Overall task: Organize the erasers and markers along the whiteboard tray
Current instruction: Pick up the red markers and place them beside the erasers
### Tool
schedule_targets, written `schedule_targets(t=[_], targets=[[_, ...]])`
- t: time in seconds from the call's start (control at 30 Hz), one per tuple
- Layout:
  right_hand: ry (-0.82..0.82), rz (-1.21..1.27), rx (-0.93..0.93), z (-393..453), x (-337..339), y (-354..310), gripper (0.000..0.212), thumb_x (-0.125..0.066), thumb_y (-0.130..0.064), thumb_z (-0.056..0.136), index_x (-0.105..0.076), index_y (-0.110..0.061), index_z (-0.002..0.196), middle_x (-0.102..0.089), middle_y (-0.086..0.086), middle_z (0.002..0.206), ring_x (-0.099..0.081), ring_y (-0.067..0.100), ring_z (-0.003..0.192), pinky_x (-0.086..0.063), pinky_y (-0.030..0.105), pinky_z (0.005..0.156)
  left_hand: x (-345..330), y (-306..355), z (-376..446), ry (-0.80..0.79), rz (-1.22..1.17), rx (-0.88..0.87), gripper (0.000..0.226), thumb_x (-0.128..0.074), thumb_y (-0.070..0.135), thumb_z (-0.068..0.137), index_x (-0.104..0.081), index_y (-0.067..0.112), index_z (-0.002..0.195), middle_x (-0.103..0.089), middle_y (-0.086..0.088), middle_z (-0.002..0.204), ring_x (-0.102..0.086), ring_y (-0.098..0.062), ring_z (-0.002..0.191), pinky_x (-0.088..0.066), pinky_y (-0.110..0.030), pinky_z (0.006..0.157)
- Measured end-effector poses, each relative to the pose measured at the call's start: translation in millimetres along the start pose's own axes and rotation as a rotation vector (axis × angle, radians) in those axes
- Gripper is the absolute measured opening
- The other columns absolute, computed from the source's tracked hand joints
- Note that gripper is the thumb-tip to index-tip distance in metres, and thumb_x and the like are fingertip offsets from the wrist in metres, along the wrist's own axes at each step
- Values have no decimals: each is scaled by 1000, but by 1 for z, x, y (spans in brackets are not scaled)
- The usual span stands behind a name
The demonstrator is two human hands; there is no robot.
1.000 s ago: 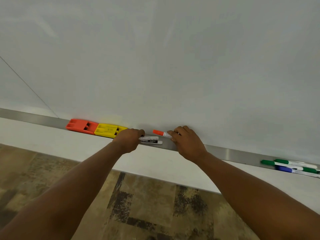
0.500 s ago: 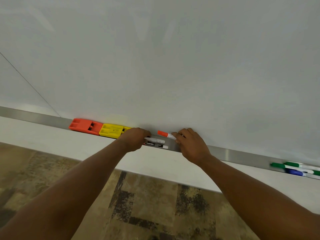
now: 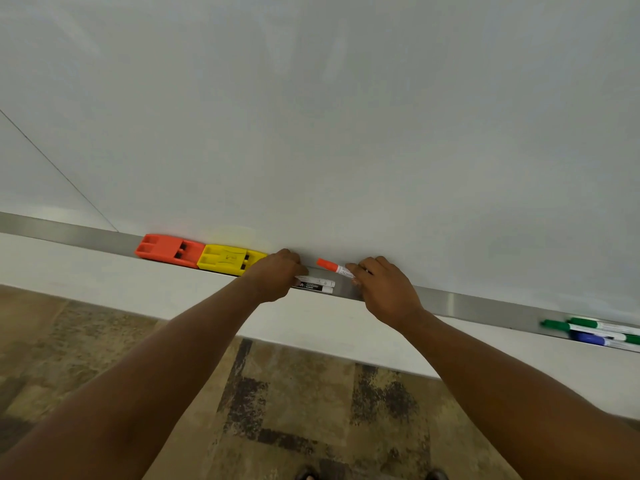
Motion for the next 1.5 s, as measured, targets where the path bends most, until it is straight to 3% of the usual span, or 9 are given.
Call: schedule_targets(t=[0.27, 0.47, 0.63, 0.73, 0.83, 0.97, 1.2, 1.37, 1.5], targets=[[64, -56, 0, 14, -2, -18, 35, -36, -25, 93, -67, -18, 108, -68, -2, 88, -58, 25, 79, -44, 34, 63, -3, 2, -6, 34, -22, 19, 39, -50, 7, 89, -61, 19, 124, -61, -7, 118, -51, -28, 113, -50, -42, 90], [-32, -60, -14, 28, -8, -39, 26, -69, -9, 71, -67, -17, 96, -66, 0, 78, -58, 26, 72, -42, 31, 58, 4, -8, -23, 168, -89, 239, 42, -50, 1, 85, -60, 16, 123, -62, -7, 114, -59, -30, 103, -53, -40, 82], [-87, -115, -27, 45, -11, -56, 20, -67, -8, 71, -64, -19, 87, -64, 0, 74, -59, 25, 68, -31, 29, 58, 8, -17, -40, 293, -194, 445, 20, -45, 10, 92, -65, 12, 89, -67, -15, 83, -61, -38, 80, -45, -38, 62], [-107, -105, -18, 50, -12, -61, 20, -60, -7, 77, -64, -17, 95, -66, 4, 83, -61, 29, 76, -34, 30, 63, 6, -14, -47, 266, -186, 519, 18, -48, 6, 88, -58, 14, 75, -67, -18, 81, -60, -39, 80, -32, -33, 57], [-139, -100, -27, 54, -12, -65, 21, -55, -8, 82, -63, -15, 100, -66, 6, 92, -62, 31, 83, -38, 32, 67, 3, -13, -47, 244, -218, 569, 22, -50, 2, 83, -49, 16, 66, -66, -17, 81, -59, -39, 81, -29, -31, 58], [-165, -95, -10, 58, -12, -74, 19, -56, -6, 81, -64, -12, 98, -66, 9, 93, -63, 33, 82, -39, 33, 67, 4, -11, -41, 248, -209, 556, 16, -50, 6, 84, -64, 15, 82, -68, -14, 86, -61, -37, 84, -35, -31, 59], [-153, -141, 6, 60, -21, -82, 19, -59, -6, 81, -65, -12, 97, -61, 8, 94, -61, 30, 82, -45, 37, 71, 0, -20, -40, 282, -232, 499, 31, -52, 7, 84, -68, 21, 106, -66, -6, 98, -63, -31, 92, -54, -39, 73], [-113, -147, -6, 54, -33, -80, 21, -68, -9, 76, -66, -14, 97, -61, 7, 91, -58, 29, 83, -49, 39, 70, -1, -20, -37, 237, -209, 375, 33, -54, 6, 86, -66, 19, 114, -61, -6, 104, -60, -28, 95, -50, -37, 76], [-50, -26, -100, 46, -31, -72, 27, -58, -5, 80, -64, -13, 104, -62, 6, 97, -57, 29, 89, -48, 37, 65, 0, -18, -29, 178, -137, 256, 42, -54, 6, 83, -61, 17, 123, -59, -7, 116, -52, -28, 103, -47, -38, 88]])
Point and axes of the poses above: each hand's wrist, its own z-axis towards the middle knuckle, its own x-axis out of the back of the hand, y = z × x, the point moved 1 cm from there along z, towards the middle knuckle
